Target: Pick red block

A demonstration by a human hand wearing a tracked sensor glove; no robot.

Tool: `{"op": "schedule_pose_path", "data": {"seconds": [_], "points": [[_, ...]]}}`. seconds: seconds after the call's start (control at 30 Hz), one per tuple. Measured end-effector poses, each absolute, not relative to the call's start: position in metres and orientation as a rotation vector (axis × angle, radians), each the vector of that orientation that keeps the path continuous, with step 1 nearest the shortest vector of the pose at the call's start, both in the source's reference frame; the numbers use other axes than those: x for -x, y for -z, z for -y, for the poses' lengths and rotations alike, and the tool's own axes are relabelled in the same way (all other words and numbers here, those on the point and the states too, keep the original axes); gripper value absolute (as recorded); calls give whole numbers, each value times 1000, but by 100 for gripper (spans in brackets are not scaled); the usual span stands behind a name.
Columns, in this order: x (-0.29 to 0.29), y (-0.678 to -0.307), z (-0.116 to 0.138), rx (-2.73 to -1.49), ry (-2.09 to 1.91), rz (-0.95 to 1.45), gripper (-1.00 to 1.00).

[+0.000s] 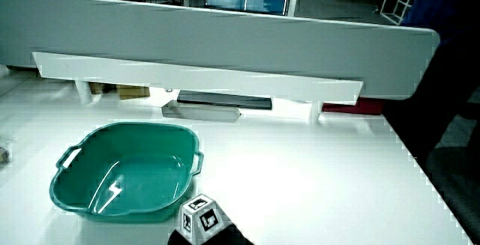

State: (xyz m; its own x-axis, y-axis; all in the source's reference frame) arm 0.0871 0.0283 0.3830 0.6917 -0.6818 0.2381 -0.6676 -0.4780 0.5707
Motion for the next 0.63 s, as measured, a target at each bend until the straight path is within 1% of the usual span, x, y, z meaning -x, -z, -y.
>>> {"op": "schedule_pose_path", "data": {"seconds": [0.53,0.63], "points": [[-83,-322,2,-2405,-2,1077,100],[-80,-309,11,-2449,-7,1088,100]]}}
